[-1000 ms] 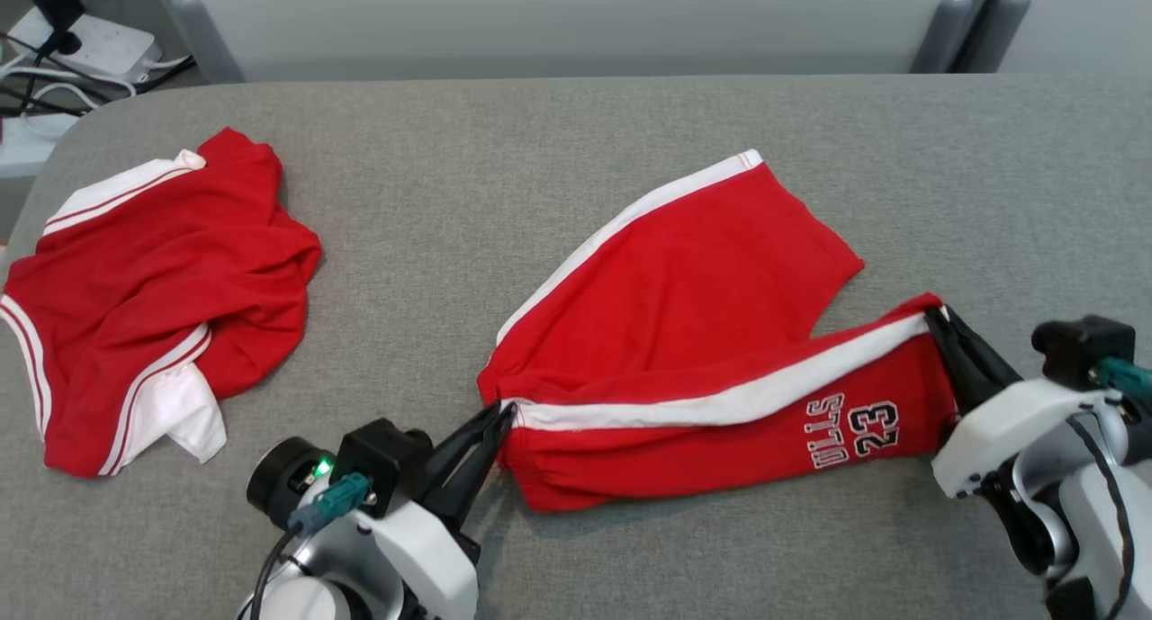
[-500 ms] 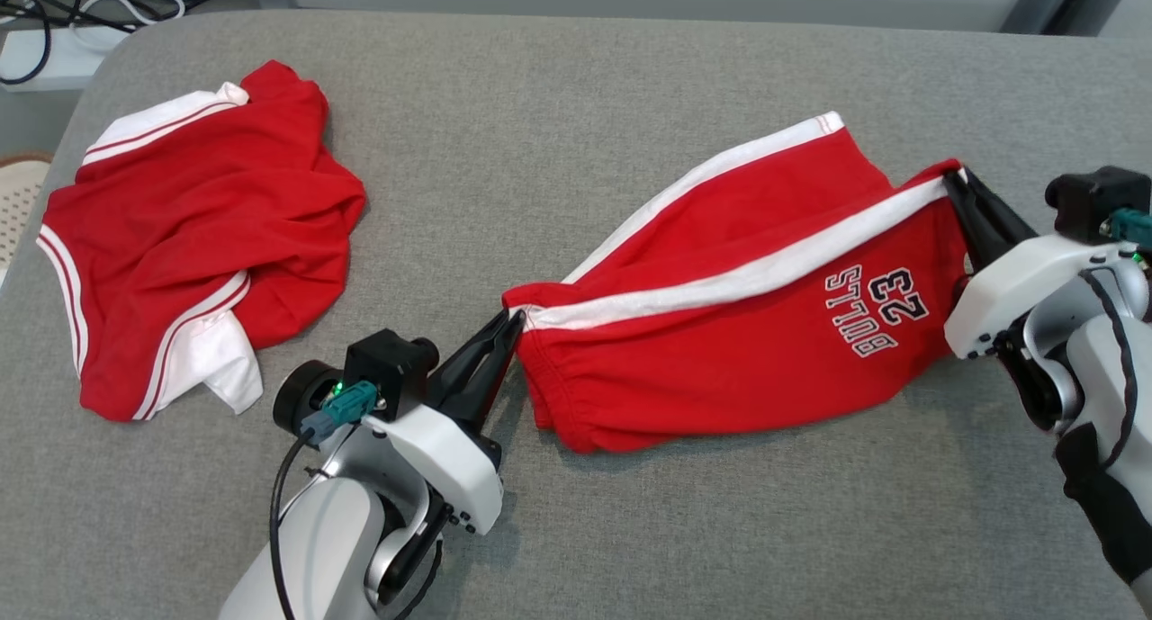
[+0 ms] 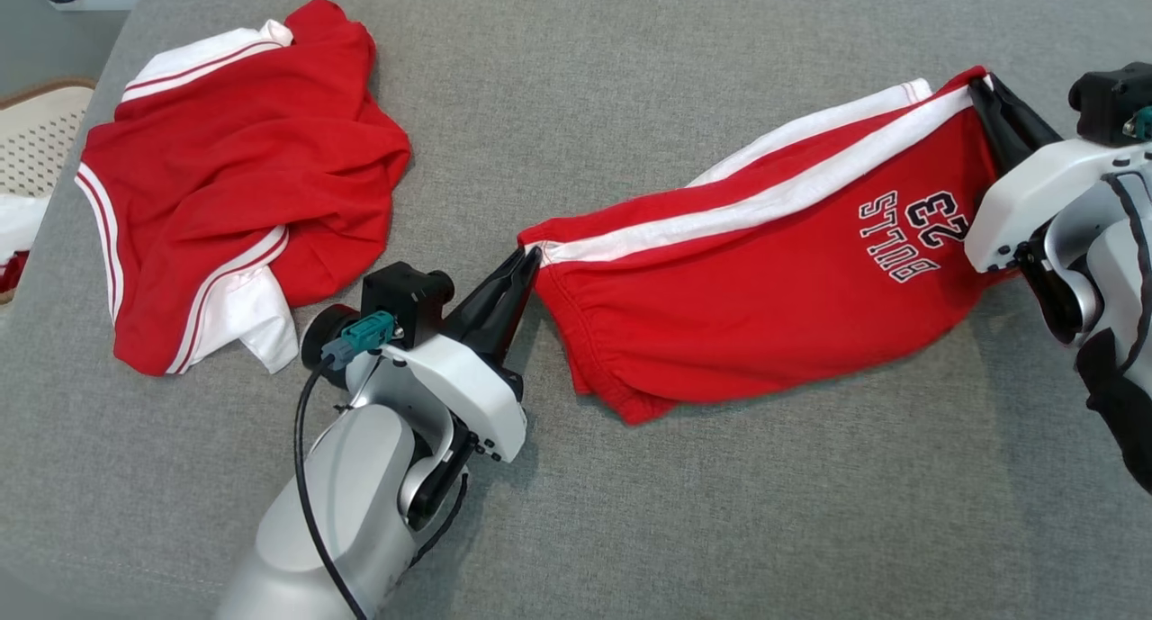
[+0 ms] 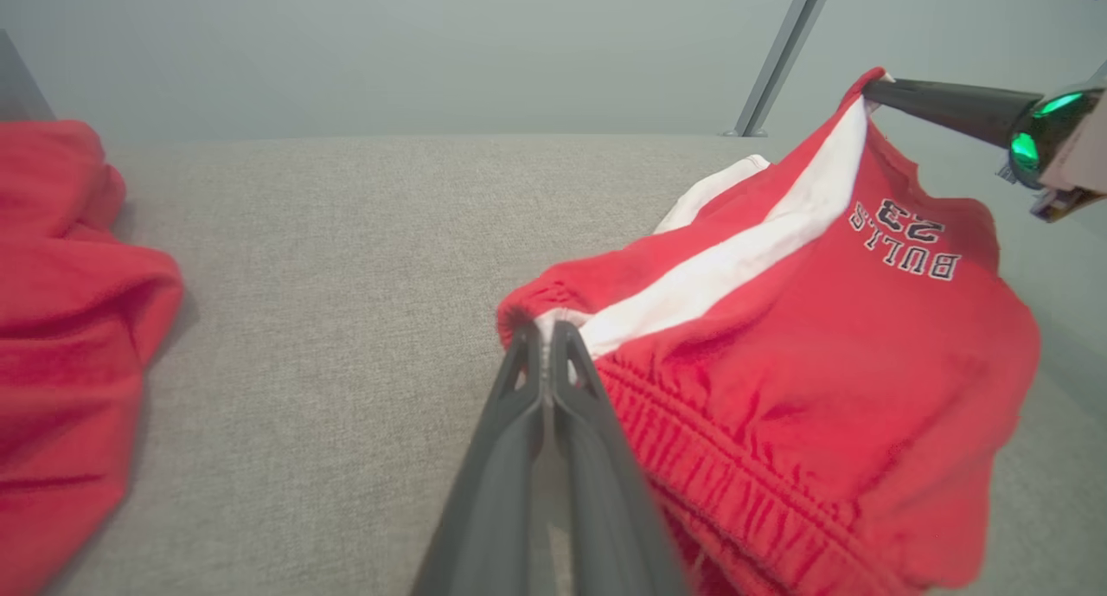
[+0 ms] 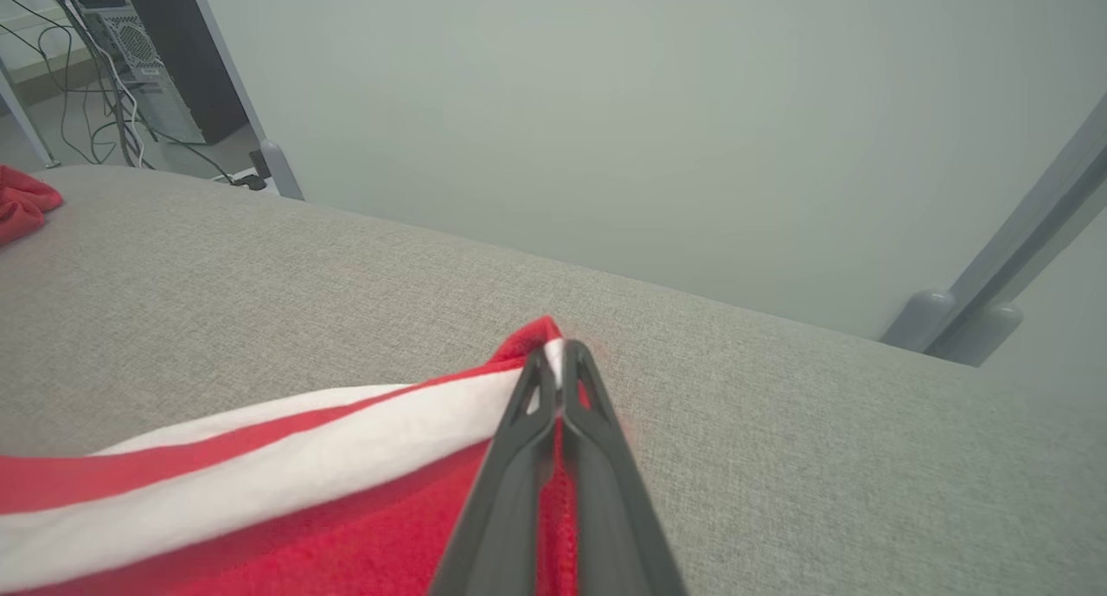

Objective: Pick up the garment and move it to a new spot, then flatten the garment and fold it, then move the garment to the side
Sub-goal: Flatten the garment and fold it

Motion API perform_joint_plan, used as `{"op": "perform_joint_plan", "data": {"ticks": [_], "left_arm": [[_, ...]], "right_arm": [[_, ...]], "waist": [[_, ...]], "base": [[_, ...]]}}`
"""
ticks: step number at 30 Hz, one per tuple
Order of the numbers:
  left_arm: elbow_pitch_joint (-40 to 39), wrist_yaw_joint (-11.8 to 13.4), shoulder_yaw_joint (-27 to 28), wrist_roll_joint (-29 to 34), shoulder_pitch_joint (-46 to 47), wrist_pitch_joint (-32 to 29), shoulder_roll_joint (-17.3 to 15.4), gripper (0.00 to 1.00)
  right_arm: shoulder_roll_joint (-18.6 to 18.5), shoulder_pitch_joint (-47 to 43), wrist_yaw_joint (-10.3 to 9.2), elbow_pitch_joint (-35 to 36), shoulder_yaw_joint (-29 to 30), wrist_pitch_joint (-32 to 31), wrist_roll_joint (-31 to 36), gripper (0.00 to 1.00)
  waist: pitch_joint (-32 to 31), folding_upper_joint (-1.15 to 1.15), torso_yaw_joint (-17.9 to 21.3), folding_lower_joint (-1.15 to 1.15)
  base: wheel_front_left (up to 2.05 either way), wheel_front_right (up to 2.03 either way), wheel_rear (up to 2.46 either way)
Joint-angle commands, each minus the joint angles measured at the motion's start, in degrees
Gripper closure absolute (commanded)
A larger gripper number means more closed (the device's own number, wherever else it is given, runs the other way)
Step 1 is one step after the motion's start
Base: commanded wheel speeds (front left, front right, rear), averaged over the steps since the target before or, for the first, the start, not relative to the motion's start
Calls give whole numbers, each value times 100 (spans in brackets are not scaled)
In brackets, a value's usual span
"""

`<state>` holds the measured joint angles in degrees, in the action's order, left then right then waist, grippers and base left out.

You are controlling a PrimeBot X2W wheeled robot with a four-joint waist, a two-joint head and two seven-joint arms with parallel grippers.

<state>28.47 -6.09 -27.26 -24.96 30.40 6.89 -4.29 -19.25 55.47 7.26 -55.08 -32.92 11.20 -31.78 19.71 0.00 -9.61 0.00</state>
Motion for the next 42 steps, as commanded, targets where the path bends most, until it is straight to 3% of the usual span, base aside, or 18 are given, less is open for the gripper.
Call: {"op": "perform_joint_plan", "data": {"ticks": [1,27,29,30,31,32,33,34,42], "left_arm": [[50,-62,128,-94,336,111,-65,100],[1373,-86,-453,-498,1448,679,138,100],[1391,-85,-522,-584,1479,695,139,78],[1402,-78,-555,-628,1493,702,139,65],[1411,-65,-586,-669,1510,710,140,54],[1421,-51,-620,-703,1528,718,140,30],[1427,-35,-653,-736,1542,726,140,14],[1431,-20,-683,-770,1554,734,140,0],[1461,104,-715,-1292,1587,782,141,0]], "right_arm": [[-19,140,23,-71,-161,99,-73,100],[154,943,23,-1241,-760,342,-844,100],[172,962,23,-1271,-798,348,-887,100],[182,971,23,-1283,-815,352,-907,85],[189,984,23,-1293,-832,355,-923,62],[194,998,23,-1300,-847,359,-936,32],[195,1011,23,-1308,-859,363,-942,0],[194,1023,23,-1317,-869,367,-944,0],[89,1072,23,-930,-617,378,-782,0]], "waist": [[98,0,-71,0],[533,0,-355,0],[542,0,-358,0],[545,0,-358,0],[550,0,-356,0],[554,0,-354,0],[555,0,-352,0],[555,0,-350,0],[527,0,-259,0]], "base": [[0,0,0],[0,0,0],[0,0,0],[0,0,0],[0,0,0],[0,0,0],[0,0,0],[0,0,0],[0,0,0]]}}
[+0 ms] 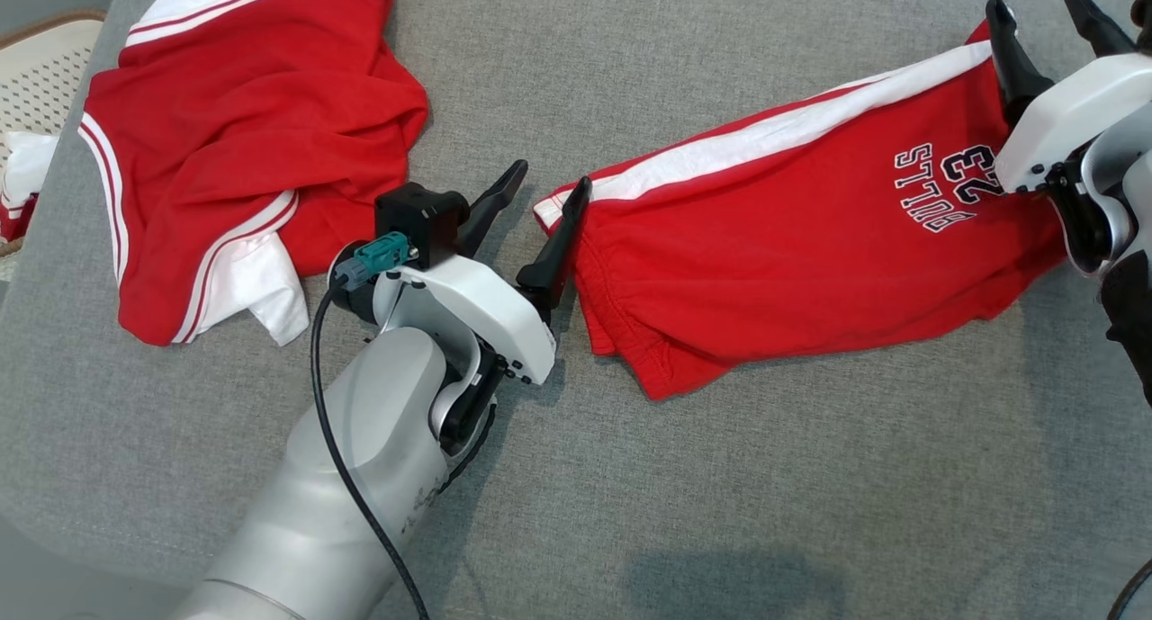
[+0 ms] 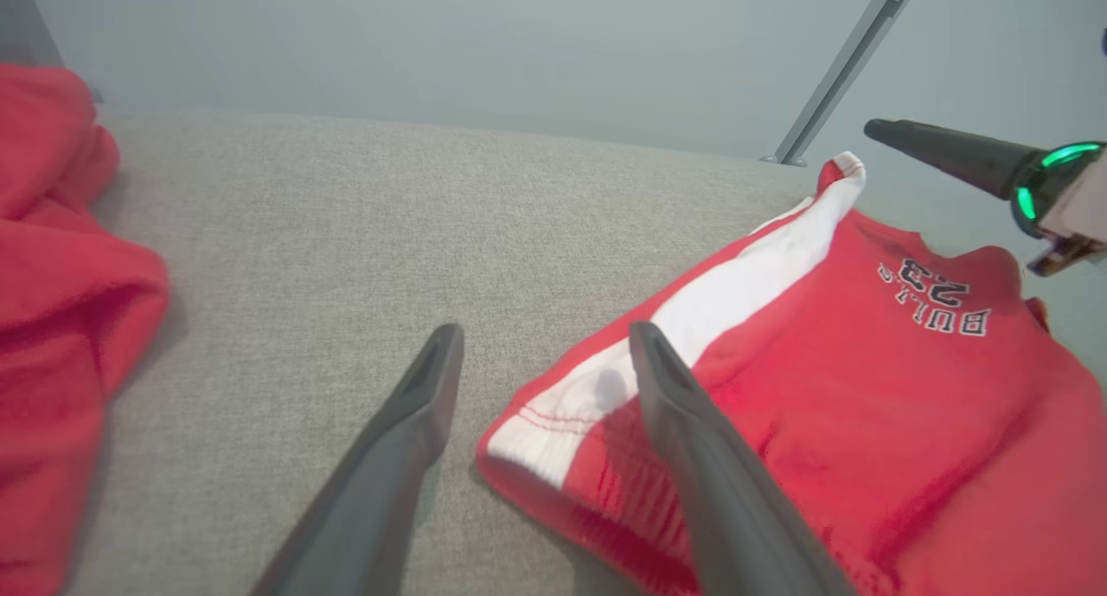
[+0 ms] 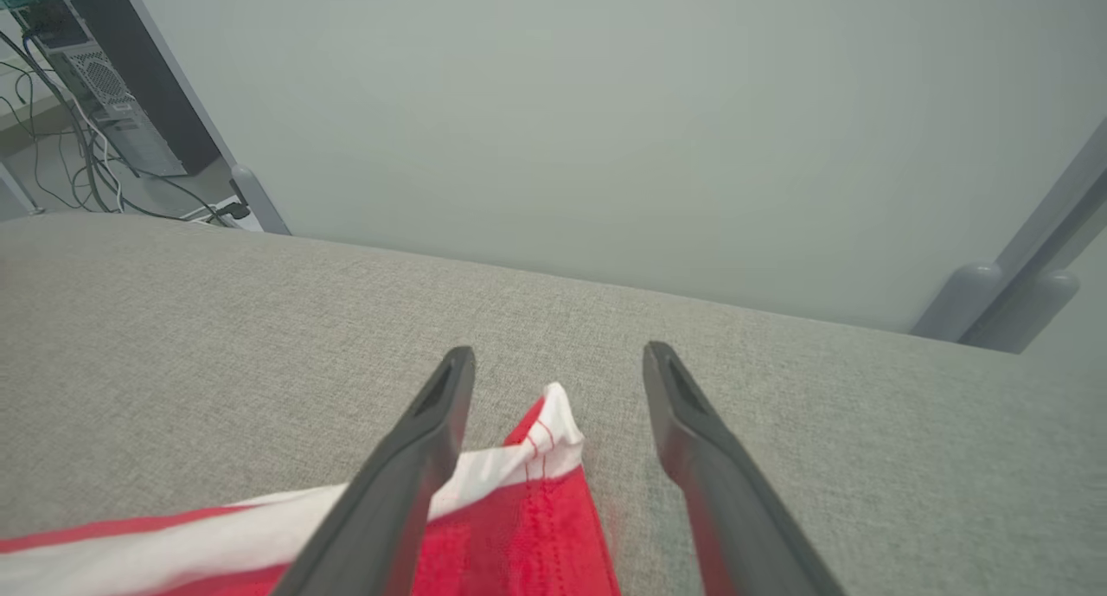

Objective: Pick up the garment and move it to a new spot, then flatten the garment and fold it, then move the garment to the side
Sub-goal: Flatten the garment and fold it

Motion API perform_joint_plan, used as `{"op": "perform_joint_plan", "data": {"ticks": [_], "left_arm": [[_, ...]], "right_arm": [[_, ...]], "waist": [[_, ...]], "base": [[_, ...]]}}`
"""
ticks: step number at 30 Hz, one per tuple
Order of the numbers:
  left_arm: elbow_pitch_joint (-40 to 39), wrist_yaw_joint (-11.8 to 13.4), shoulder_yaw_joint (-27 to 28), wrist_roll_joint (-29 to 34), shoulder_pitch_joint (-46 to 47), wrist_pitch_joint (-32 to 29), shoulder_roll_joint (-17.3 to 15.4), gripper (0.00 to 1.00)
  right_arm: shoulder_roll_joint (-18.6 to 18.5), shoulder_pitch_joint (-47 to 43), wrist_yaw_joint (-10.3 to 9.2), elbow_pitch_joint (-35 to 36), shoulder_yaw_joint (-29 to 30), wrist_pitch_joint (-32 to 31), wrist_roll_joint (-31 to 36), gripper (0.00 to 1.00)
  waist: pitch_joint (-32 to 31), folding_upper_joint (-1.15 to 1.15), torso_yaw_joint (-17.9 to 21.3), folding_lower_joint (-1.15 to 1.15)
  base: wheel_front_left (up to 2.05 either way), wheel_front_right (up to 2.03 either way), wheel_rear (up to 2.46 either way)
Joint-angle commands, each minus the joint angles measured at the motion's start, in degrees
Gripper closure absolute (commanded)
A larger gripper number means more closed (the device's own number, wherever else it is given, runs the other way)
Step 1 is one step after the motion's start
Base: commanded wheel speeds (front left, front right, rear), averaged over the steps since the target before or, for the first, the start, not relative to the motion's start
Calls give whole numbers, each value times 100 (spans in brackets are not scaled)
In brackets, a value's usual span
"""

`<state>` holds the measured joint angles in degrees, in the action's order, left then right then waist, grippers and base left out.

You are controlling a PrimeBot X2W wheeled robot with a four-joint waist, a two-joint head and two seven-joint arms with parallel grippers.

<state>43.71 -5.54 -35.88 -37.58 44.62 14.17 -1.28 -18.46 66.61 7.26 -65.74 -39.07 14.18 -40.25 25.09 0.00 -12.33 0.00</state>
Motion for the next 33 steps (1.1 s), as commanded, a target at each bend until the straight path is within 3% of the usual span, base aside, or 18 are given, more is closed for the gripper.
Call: {"op": "perform_joint_plan", "data": {"ticks": [1,7,18,33], "left_arm": [[-49,84,148,-32,164,60,-160,0],[-197,321,374,71,57,79,-183,0],[-1959,846,1486,1021,-1164,82,-386,0],[-3166,707,2491,1839,-2719,83,-299,0]], "right_arm": [[-2,-75,23,223,63,80,123,0],[-2,-323,23,789,458,81,543,0],[298,-1551,23,2300,1622,82,1652,0],[912,-3574,23,4010,2679,82,2302,0]], "waist": [[-27,0,26,0],[-140,0,136,0],[-560,0,418,0],[-1367,0,796,0]], "base": [[0,0,0],[0,0,0],[0,0,0],[0,0,0]]}}
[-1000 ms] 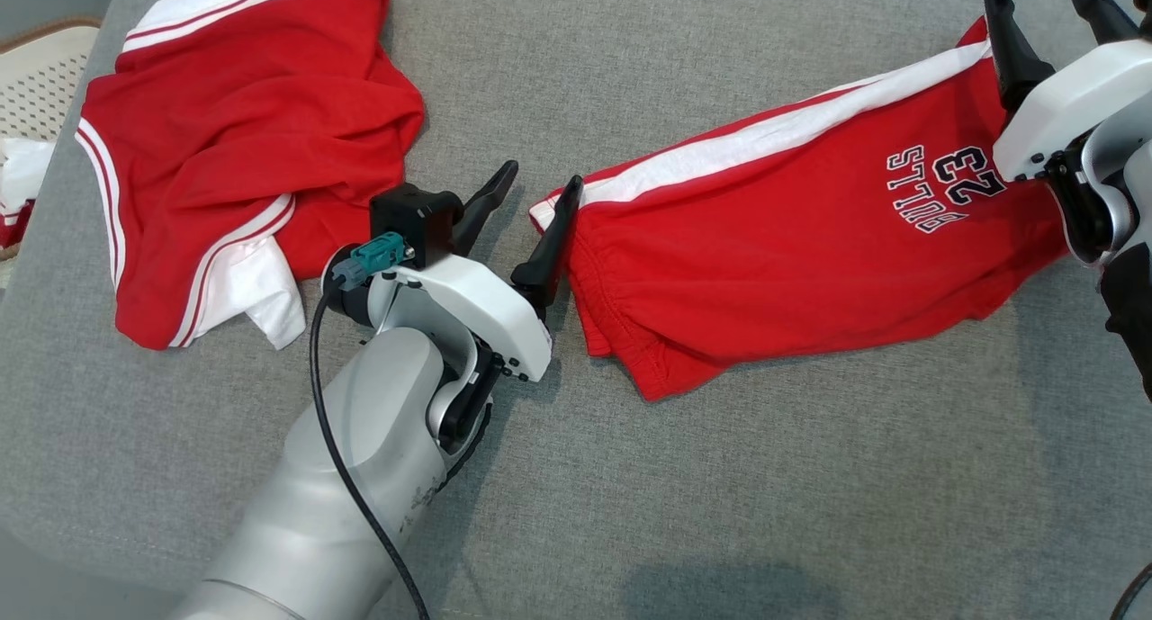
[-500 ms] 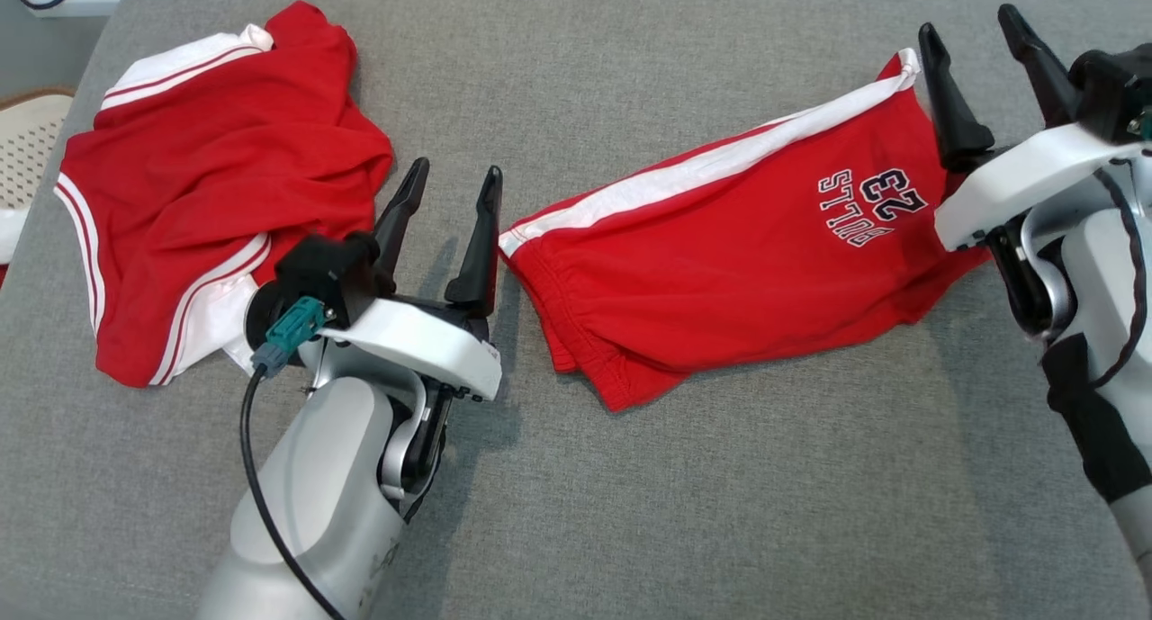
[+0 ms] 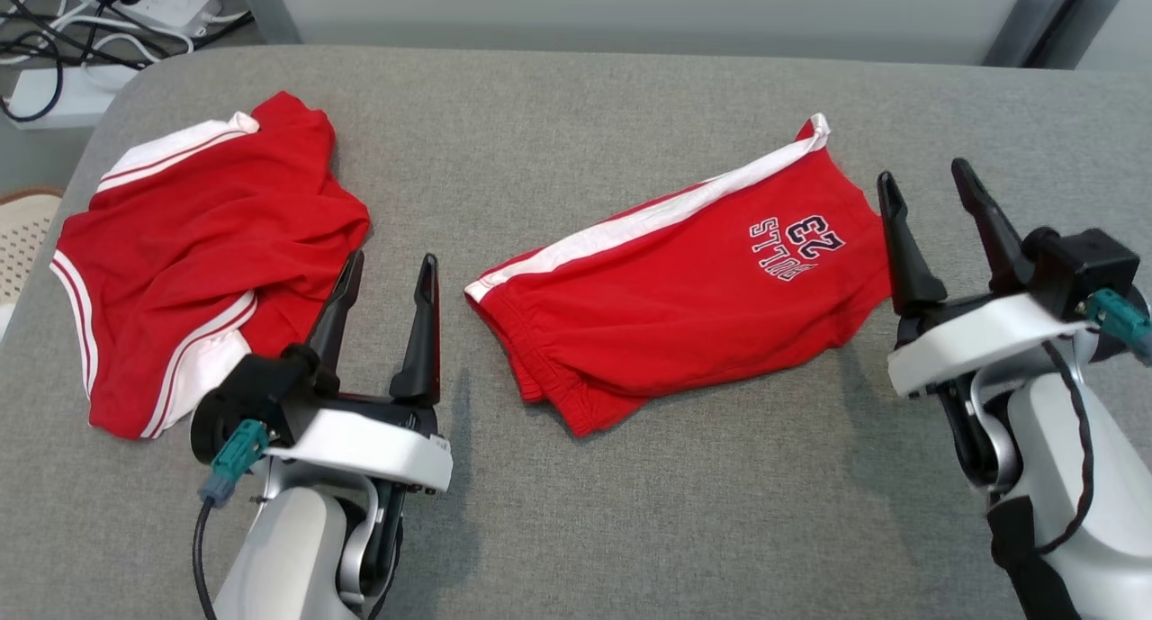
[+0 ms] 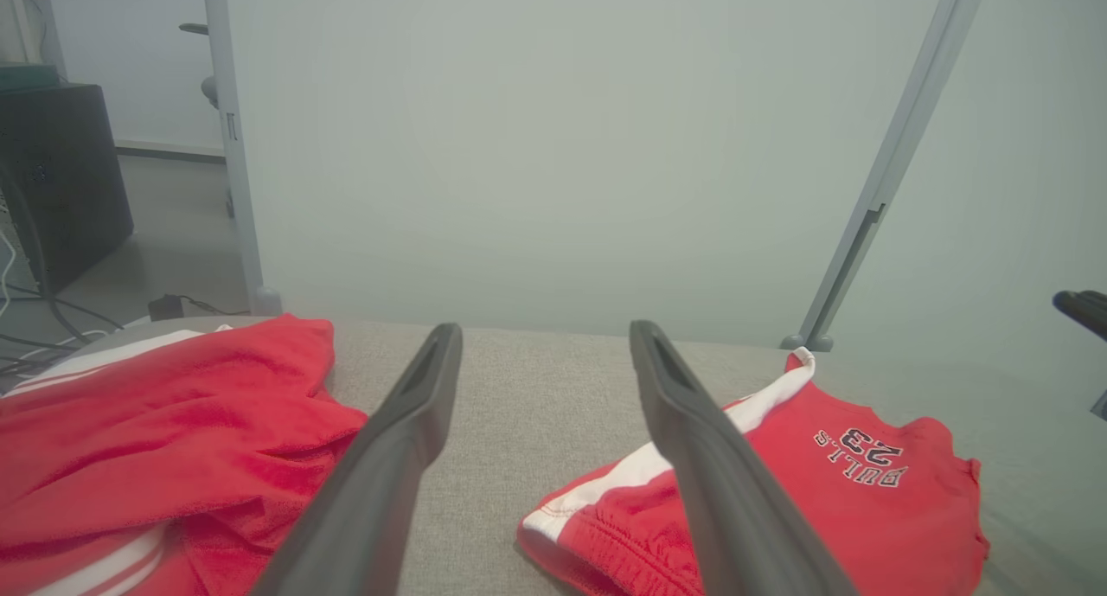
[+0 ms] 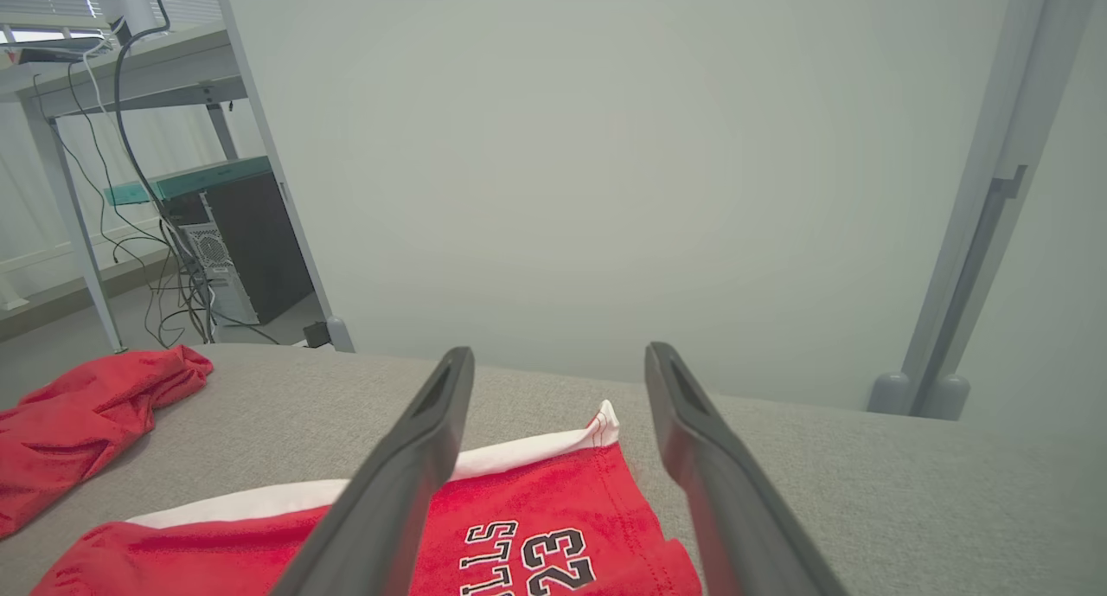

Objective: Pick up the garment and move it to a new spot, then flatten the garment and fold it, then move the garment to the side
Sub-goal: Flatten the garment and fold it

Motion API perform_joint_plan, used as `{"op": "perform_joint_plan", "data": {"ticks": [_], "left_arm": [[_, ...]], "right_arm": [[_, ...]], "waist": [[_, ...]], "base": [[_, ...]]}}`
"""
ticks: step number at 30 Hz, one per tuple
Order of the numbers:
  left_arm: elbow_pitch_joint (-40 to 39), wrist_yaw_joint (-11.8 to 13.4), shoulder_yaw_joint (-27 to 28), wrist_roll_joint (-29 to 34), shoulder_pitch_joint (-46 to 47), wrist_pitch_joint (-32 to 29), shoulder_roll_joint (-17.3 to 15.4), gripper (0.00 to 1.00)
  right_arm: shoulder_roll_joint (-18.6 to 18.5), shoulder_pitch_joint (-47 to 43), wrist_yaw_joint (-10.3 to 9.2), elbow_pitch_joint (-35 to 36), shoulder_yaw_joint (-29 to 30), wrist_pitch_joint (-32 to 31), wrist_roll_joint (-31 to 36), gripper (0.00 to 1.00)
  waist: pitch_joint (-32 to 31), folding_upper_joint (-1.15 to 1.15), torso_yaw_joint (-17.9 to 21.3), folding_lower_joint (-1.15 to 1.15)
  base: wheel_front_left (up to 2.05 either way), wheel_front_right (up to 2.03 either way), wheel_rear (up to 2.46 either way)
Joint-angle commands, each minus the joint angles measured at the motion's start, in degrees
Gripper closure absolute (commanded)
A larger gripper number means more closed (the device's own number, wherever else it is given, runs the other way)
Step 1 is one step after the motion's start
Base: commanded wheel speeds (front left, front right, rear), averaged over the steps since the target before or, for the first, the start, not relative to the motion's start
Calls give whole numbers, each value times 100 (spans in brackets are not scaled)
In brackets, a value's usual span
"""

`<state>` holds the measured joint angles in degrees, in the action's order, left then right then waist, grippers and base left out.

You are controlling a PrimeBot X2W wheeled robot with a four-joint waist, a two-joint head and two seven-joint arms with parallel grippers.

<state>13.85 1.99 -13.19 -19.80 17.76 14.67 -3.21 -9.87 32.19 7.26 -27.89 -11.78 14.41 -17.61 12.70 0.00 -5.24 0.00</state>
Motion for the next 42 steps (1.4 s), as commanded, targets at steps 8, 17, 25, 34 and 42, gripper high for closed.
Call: {"op": "perform_joint_plan", "data": {"ticks": [8,17,25,34,42], "left_arm": [[-539,-207,495,425,-766,32,-51,0],[-757,-365,847,606,-1422,32,-4,0],[-954,-419,1046,840,-1862,32,17,0],[-1150,-463,1067,1056,-2136,32,30,0],[-1221,-450,936,1070,-2063,33,32,0]], "right_arm": [[256,-1071,23,823,232,59,217,0],[459,-2005,23,1419,538,59,291,0],[449,-2600,23,1807,701,59,287,0],[489,-2926,23,1902,795,59,216,0],[594,-2563,23,1223,932,59,-454,0]], "waist": [[-559,0,271,0],[-971,0,422,0],[-1135,0,472,0],[-1215,0,466,0],[-1067,0,348,0]], "base": [[0,0,0],[0,0,0],[0,0,0],[0,0,0],[0,0,0]]}}
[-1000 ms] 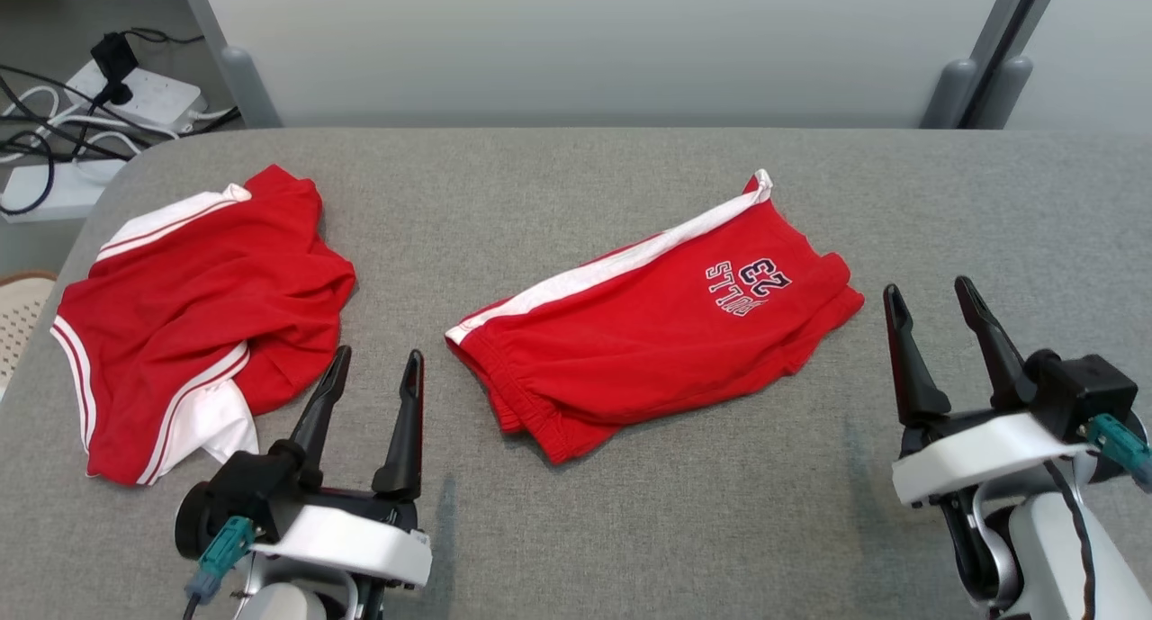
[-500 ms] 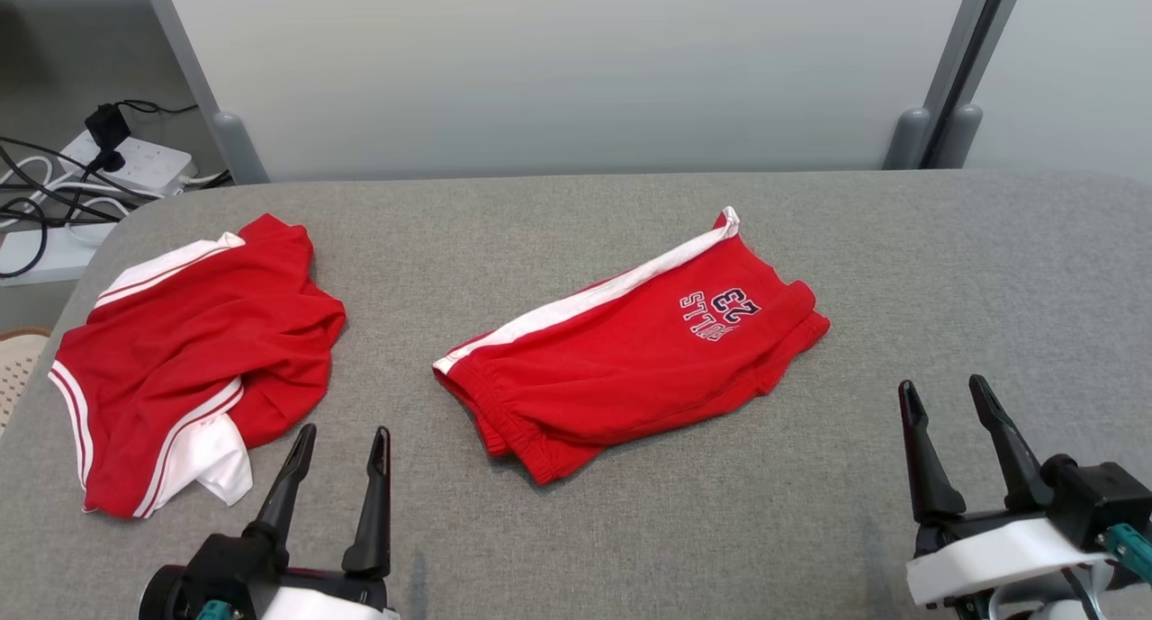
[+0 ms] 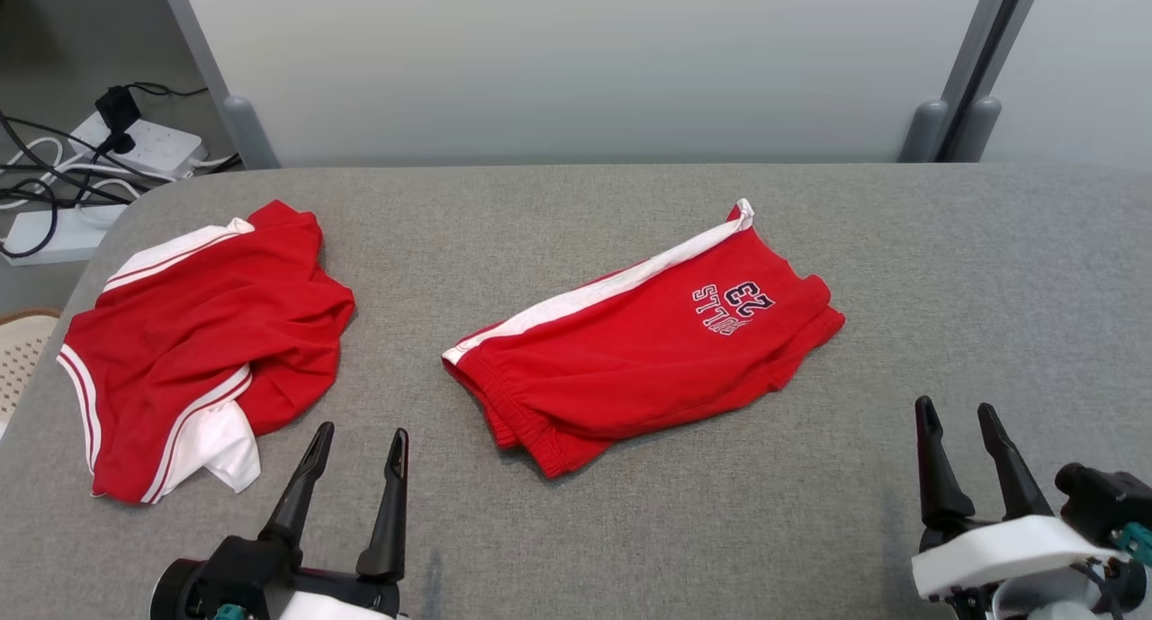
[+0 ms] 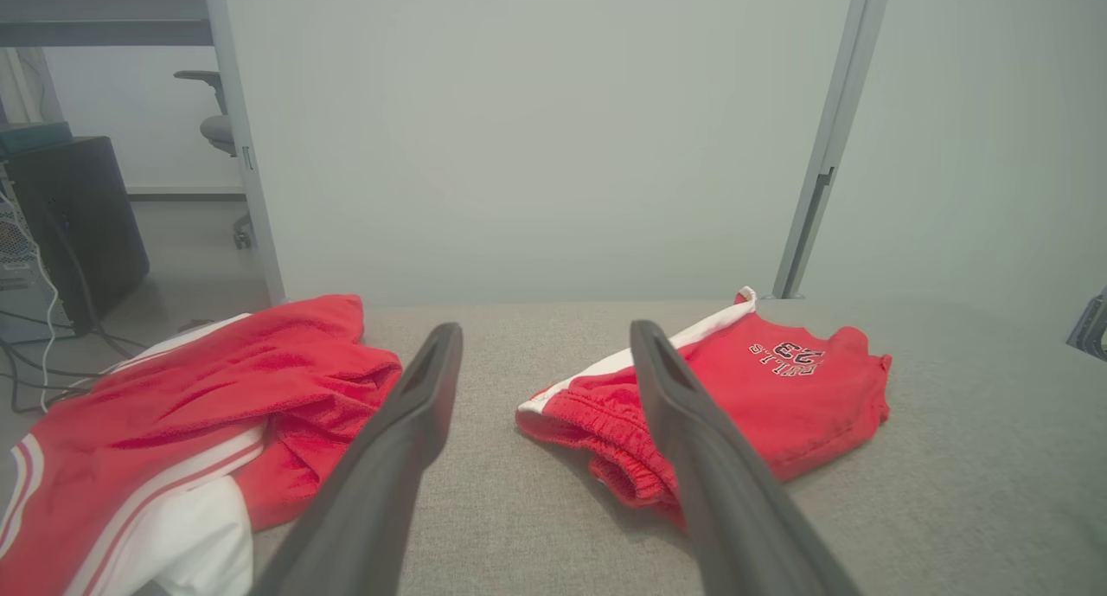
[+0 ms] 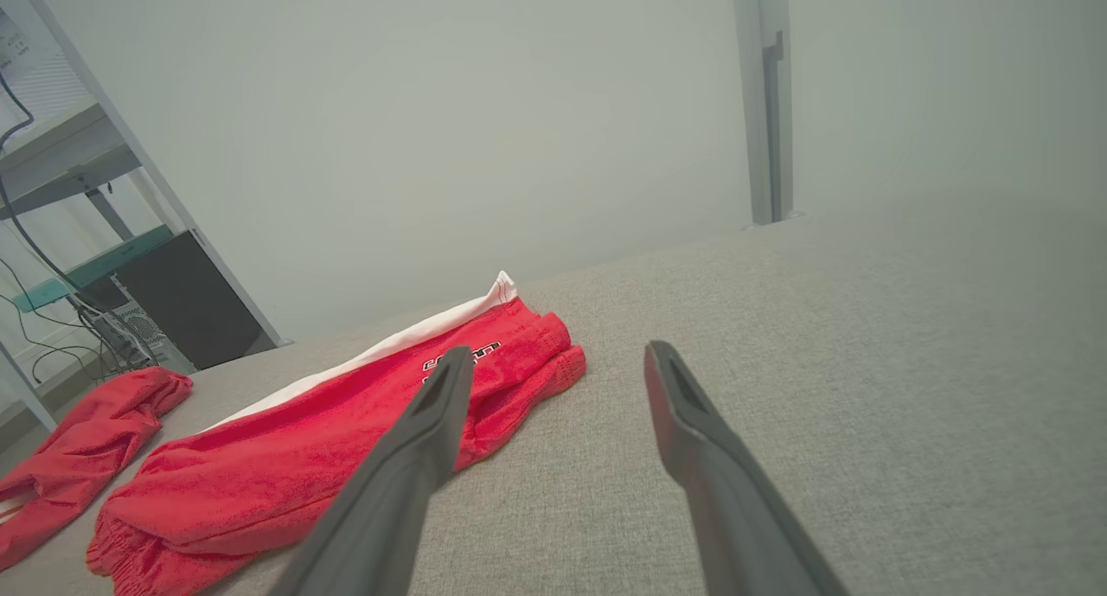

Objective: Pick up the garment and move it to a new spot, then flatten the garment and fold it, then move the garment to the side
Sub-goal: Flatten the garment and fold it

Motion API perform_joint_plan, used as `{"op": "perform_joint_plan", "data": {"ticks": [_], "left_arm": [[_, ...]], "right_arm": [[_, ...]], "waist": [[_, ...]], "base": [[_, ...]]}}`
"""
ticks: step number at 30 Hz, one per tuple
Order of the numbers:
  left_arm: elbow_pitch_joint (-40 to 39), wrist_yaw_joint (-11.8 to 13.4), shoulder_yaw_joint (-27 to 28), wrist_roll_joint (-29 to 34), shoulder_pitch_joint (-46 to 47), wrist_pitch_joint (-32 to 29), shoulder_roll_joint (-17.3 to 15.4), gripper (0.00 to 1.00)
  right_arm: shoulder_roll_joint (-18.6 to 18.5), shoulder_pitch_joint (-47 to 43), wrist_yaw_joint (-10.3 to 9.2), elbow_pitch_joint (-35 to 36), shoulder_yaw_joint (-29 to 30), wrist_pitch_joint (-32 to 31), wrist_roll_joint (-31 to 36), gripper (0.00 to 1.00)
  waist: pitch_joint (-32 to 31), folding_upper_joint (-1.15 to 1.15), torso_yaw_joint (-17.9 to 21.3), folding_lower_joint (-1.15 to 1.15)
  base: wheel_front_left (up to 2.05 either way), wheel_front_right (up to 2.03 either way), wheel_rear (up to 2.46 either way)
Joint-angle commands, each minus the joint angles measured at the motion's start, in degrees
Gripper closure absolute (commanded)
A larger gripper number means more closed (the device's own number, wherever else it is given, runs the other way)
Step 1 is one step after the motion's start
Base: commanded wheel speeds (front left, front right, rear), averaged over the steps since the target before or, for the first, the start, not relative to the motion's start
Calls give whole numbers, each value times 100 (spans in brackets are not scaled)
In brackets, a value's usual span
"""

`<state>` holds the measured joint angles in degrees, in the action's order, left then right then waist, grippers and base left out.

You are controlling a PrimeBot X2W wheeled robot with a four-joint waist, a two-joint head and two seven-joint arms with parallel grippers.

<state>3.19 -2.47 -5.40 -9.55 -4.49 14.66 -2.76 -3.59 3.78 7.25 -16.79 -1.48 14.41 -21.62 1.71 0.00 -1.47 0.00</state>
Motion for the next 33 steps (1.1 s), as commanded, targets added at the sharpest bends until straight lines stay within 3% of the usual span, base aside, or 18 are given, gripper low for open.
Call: {"op": "perform_joint_plan", "data": {"ticks": [1,7,14,27,33], "left_arm": [[-153,-7,142,48,187,34,-13,0],[-152,-39,2,100,378,34,-12,0],[-165,-31,-261,80,615,34,-12,0],[-130,21,-470,-48,953,34,-12,0],[-153,45,-576,-72,1055,34,-12,0]], "right_arm": [[-34,396,24,-54,-134,59,-179,0],[-200,1490,24,-1521,-332,-36,-1231,0],[-364,2562,24,-2668,-382,-502,-2066,0],[-534,3578,24,-3910,-344,-1108,-3087,0],[-608,3907,24,-4471,-406,-1198,-3212,0]], "waist": [[63,0,-50,0],[314,0,-244,0],[609,0,-512,0],[1014,0,-878,0],[1164,0,-976,0]], "base": [[0,0,0],[0,0,0],[0,0,0],[0,0,0],[0,0,0]]}}
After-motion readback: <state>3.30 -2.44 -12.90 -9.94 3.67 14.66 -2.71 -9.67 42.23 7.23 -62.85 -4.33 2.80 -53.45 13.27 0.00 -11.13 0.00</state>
